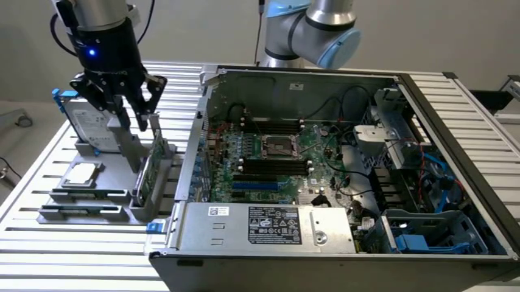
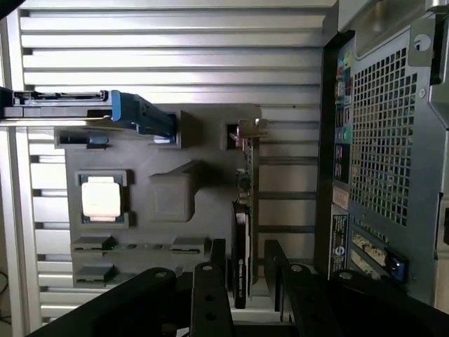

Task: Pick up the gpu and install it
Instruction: 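Pick up the gpu and move the gpu toward the slot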

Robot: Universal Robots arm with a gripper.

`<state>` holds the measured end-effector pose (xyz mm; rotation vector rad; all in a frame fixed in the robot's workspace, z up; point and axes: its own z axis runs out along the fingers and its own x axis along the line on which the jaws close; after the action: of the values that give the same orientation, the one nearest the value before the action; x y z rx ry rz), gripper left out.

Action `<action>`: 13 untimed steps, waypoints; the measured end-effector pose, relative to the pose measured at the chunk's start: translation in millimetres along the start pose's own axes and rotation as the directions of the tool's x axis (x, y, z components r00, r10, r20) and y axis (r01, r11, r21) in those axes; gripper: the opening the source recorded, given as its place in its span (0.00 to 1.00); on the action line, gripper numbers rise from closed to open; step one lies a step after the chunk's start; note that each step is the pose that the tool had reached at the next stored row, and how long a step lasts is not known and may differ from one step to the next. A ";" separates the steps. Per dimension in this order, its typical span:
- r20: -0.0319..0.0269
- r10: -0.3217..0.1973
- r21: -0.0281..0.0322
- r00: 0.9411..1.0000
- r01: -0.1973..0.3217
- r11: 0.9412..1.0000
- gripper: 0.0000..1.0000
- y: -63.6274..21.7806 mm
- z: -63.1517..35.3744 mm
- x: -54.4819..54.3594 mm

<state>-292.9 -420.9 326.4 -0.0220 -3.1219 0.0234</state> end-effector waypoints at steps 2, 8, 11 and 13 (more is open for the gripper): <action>0.000 0.007 0.000 1.000 -0.007 1.000 0.36 -0.3 3.7 -0.1; 0.000 0.013 0.000 1.000 -0.013 1.000 0.36 -0.7 14.5 0.0; 0.000 0.013 0.000 1.000 -0.013 1.000 0.36 -0.7 20.0 0.3; 0.000 0.014 0.000 1.000 -0.014 1.000 0.36 -0.7 23.6 0.7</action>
<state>-294.0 -421.9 302.9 -0.0432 -3.1216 0.0232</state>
